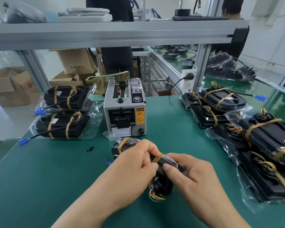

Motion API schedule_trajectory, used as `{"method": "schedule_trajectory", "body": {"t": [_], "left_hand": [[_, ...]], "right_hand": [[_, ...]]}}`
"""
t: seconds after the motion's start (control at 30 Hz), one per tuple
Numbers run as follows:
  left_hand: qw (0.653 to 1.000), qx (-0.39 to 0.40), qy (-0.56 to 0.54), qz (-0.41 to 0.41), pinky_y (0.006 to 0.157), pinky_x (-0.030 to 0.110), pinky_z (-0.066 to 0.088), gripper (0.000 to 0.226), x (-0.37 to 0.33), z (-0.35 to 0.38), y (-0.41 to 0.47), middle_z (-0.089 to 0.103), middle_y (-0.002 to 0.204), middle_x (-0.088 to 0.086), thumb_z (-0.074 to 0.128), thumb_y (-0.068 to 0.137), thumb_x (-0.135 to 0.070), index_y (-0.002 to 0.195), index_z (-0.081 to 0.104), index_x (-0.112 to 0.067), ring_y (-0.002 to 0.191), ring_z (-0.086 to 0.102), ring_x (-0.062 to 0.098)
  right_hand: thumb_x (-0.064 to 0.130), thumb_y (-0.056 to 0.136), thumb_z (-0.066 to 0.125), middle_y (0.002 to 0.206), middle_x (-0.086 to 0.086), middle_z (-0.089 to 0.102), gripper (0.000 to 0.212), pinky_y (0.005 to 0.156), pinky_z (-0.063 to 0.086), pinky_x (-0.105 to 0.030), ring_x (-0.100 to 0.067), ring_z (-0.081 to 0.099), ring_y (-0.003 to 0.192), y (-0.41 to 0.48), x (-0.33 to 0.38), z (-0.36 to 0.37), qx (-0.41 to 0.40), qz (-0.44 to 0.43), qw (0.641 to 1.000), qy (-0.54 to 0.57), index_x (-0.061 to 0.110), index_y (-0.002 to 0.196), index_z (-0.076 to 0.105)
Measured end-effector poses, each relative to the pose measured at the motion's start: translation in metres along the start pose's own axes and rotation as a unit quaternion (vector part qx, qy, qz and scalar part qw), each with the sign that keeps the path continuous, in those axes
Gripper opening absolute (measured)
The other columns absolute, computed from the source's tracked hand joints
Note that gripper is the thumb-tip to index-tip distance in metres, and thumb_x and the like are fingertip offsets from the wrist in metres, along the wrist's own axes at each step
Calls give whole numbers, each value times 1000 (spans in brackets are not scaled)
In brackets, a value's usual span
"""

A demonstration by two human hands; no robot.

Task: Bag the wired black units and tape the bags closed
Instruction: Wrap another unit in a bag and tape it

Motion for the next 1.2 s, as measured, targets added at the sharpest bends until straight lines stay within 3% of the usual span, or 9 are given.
{"method": "schedule_trajectory", "body": {"t": [0.17, 0.27, 0.33, 0.47, 0.63, 0.73, 0.87, 1.07, 1.2], "left_hand": [[998, -59, -22, 19, 61, 8, 40, 29, 1, 2, -12, 57, 69, -17, 62, 91, -26, 101, 55, -52, 58, 49, -3], [969, -240, -36, 42, 57, 12, 42, 32, 16, -43, -23, 56, 68, -13, 73, 83, -20, 96, 64, -47, 57, 47, 1], [956, -288, 15, 50, 64, 10, 45, 29, 26, -77, -22, 60, 83, -17, 78, 79, -19, 94, 69, -42, 78, 56, 2], [984, -133, 105, 49, 93, -2, 29, 33, 35, -89, 7, 57, 118, -35, 79, 80, -27, 108, 69, -42, 120, 47, -12], [988, -73, 91, 104, 88, 10, 45, 19, 30, -87, 19, 71, 98, -20, 78, 83, -16, 95, 75, -29, 98, 66, 0], [963, -62, 183, 186, 85, 20, 52, 6, 13, -82, 16, 73, 91, -10, 71, 89, -15, 90, 76, -14, 88, 67, 3], [909, -81, 353, 206, 63, 41, 48, 22, 1, -76, 12, 51, 66, -2, 50, 91, -17, 71, 55, -11, 63, 49, 21], [874, -4, 461, 156, 90, 24, 44, 38, 4, -69, 13, 55, 110, -12, 20, 106, -40, 114, 55, -27, 101, 55, 9], [844, 29, 509, 166, 85, 29, 48, 26, 0, -69, 19, 58, 107, -9, 32, 106, -30, 108, 58, -26, 97, 59, 12]], "right_hand": [[17, 83, 64, 71, 3, 66, 10, 65, 45, -23, -9, 56, 68, 5, -2, -1, -2, 25, 1000, -5, 23, 81, 71], [17, 83, 67, 76, 7, 70, 16, 71, 46, -20, -6, 62, 74, 5, -1, -4, -6, 26, 1000, 8, 33, 85, 72], [17, 81, 69, 78, 13, 72, 26, 69, 46, -13, -2, 64, 77, 4, 0, -5, -12, 28, 999, 13, 42, 85, 72], [12, 80, 72, 80, 20, 73, 39, 69, 44, -4, 4, 64, 79, 5, 1, -4, -11, 31, 999, 9, 50, 83, 71], [8, 79, 74, 75, 19, 73, 41, 67, 45, -5, 1, 65, 76, 5, 5, -4, -4, 28, 1000, -9, 49, 85, 71], [8, 77, 76, 72, 21, 72, 44, 69, 44, -4, 1, 66, 77, 6, 8, -5, -4, 20, 999, -27, 51, 84, 70], [12, 75, 76, 68, 21, 70, 45, 65, 46, -6, -1, 65, 71, 7, 14, -2, 6, 3, 998, -57, 55, 85, 67], [11, 74, 79, 66, 26, 68, 35, 61, 44, -5, 4, 61, 62, 9, 15, -2, 6, -7, 996, -92, 45, 74, 73], [15, 74, 78, 69, 25, 69, 38, 65, 45, -7, 1, 64, 70, 10, 15, -2, 9, -4, 997, -76, 52, 79, 69]]}}
Point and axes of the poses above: each hand's wrist, its own y-axis towards the middle knuckle, its own z-axis out of the palm, x = y × z, the point moved 8 cm from there along y, towards the middle knuckle
